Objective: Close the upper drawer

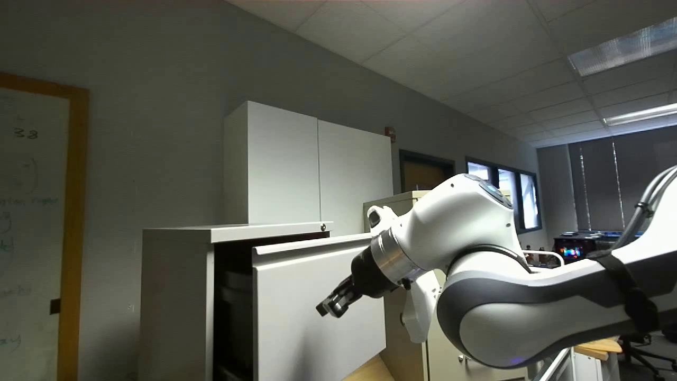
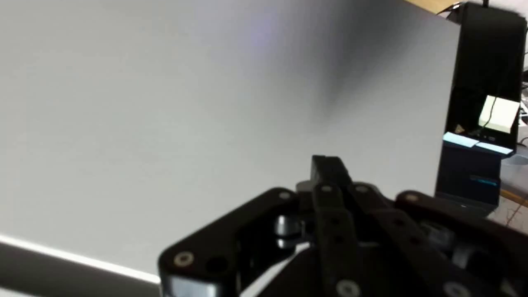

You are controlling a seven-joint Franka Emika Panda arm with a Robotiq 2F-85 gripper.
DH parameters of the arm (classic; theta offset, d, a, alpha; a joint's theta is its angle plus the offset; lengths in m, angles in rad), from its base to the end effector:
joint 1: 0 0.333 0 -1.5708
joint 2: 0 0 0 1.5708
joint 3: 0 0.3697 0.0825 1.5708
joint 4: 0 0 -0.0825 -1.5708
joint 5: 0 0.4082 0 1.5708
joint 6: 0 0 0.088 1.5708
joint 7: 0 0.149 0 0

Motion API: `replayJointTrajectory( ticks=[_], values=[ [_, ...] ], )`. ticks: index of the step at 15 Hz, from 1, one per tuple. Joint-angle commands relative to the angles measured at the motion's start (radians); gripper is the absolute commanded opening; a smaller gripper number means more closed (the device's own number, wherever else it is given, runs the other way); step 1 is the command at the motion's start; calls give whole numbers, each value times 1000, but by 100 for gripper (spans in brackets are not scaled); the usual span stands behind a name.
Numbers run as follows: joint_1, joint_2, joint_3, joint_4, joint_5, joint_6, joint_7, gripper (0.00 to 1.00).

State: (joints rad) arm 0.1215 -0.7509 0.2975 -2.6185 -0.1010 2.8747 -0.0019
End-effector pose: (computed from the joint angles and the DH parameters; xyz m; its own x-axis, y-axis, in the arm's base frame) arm 0.3586 0.1901 0.5983 0.4314 0.4325 0.7917 0.3511 -0.8889 0.2943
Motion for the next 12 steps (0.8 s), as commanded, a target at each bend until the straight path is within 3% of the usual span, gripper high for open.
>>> replayJointTrajectory(
  ticks=[1,7,12],
  values=[
    [-47,-33,78,11,-62,96,37,0],
    [-126,-41,159,27,-82,249,23,0],
    [-245,-16,213,72,-76,360,11,0]
  ],
)
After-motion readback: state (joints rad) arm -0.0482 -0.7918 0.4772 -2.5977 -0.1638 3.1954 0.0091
